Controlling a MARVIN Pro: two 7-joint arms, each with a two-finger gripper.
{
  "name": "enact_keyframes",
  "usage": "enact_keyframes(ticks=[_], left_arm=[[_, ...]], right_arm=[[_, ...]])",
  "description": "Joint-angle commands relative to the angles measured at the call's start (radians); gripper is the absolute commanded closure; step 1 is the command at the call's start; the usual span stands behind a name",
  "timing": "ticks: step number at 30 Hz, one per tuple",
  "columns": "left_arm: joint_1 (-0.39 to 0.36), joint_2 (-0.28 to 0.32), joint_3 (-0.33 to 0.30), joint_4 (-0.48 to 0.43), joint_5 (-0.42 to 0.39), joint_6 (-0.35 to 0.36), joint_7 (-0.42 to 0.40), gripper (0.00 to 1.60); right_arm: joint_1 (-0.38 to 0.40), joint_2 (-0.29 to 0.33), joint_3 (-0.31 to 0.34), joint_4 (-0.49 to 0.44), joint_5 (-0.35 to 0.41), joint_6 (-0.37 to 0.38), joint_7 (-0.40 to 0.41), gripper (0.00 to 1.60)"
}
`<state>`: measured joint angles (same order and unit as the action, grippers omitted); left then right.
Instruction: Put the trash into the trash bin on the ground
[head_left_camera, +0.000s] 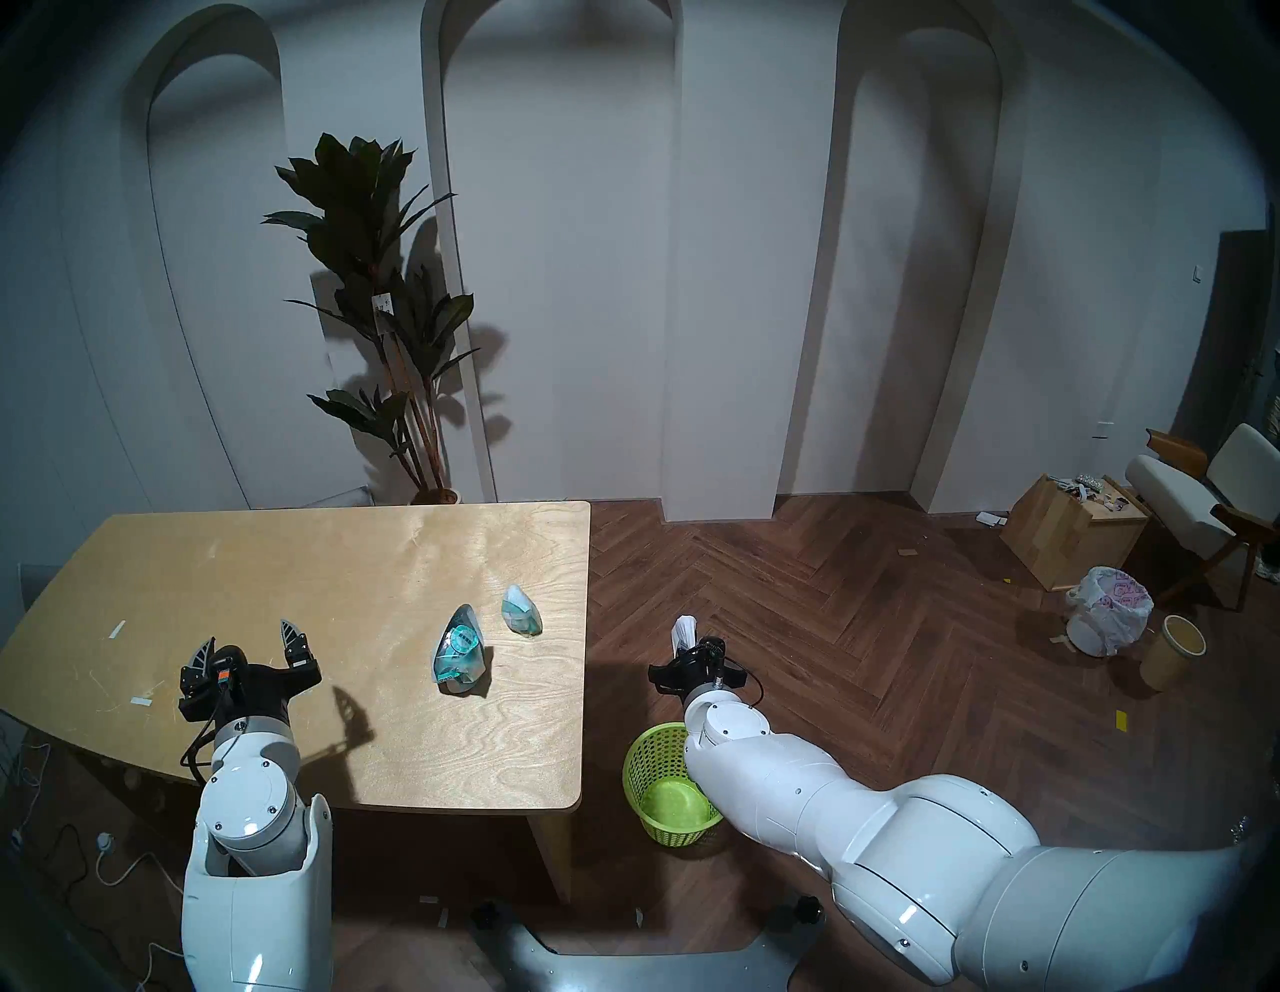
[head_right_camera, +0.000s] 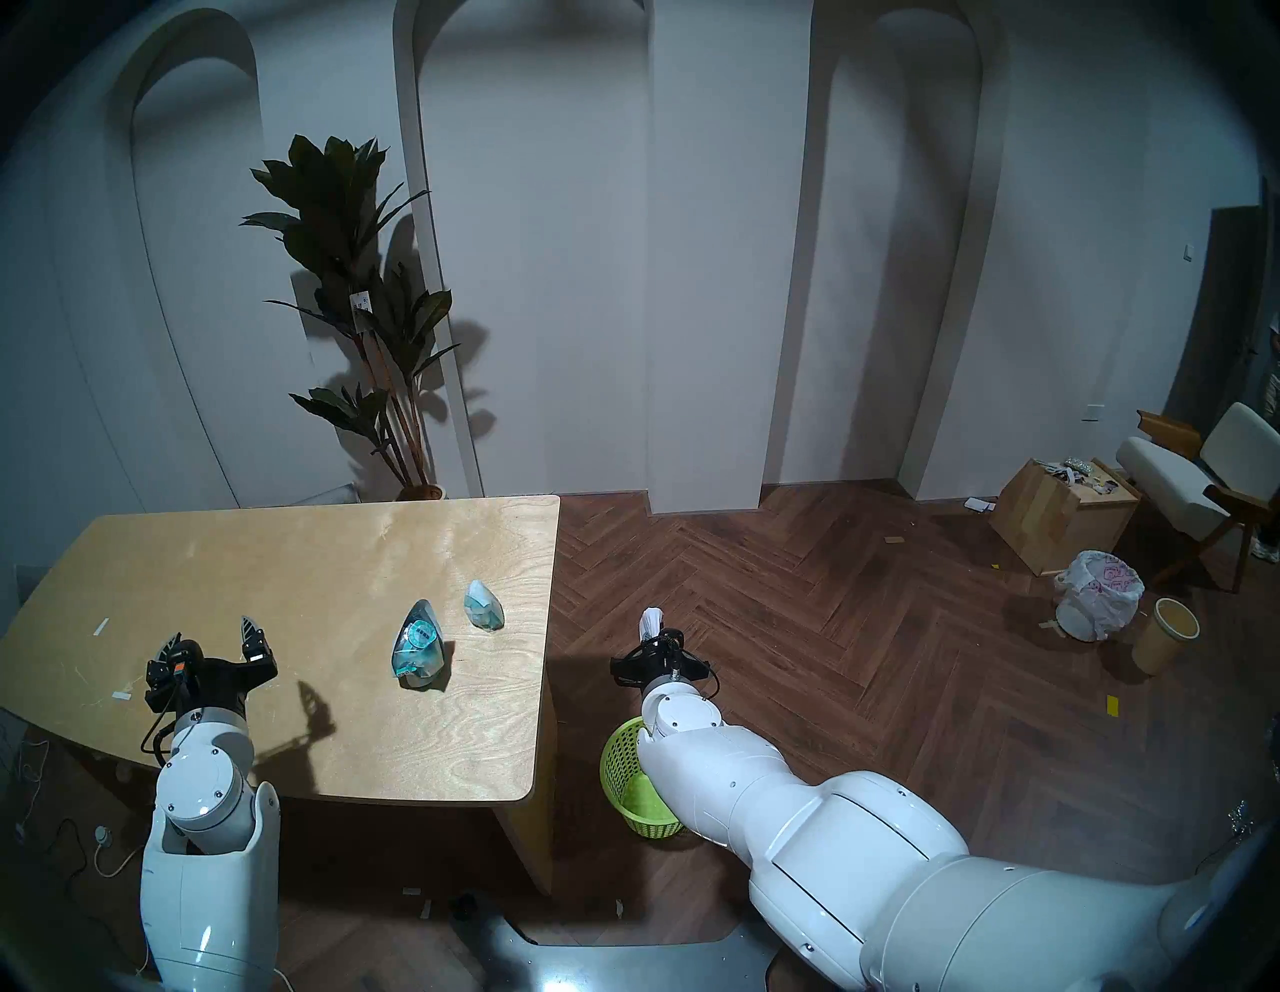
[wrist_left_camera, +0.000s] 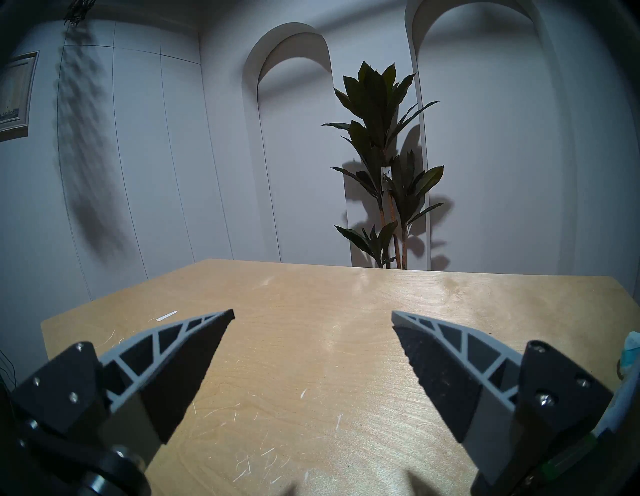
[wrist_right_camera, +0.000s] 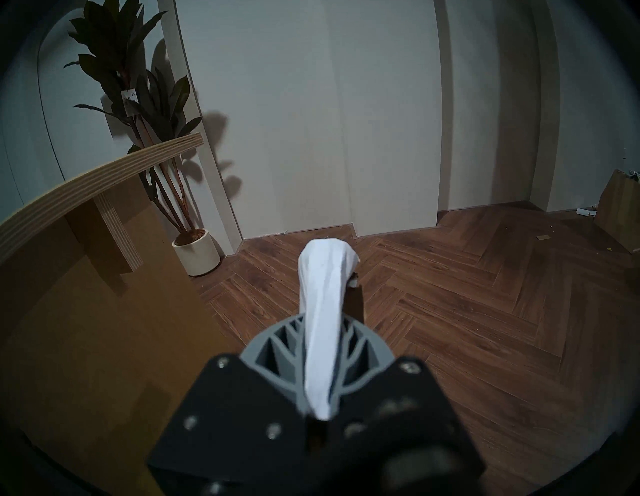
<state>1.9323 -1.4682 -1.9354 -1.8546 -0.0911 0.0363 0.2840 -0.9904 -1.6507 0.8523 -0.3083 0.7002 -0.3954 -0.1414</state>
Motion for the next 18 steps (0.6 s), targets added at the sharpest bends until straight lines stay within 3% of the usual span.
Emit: enact_keyframes(ticks=[1, 18], left_arm=[[-0.01, 0.005, 0.002, -0.017, 0.001, -0.008, -0.002, 0.0], [-0.011, 0.005, 0.001, -0.015, 0.002, -0.007, -0.003, 0.0]], right_arm=[[0.05, -0.046, -0.002, 0.034, -0.002, -0.013, 0.012, 1.6], [0.102, -0.076, -0.001, 0.109, 0.002, 0.003, 0.014, 1.6]])
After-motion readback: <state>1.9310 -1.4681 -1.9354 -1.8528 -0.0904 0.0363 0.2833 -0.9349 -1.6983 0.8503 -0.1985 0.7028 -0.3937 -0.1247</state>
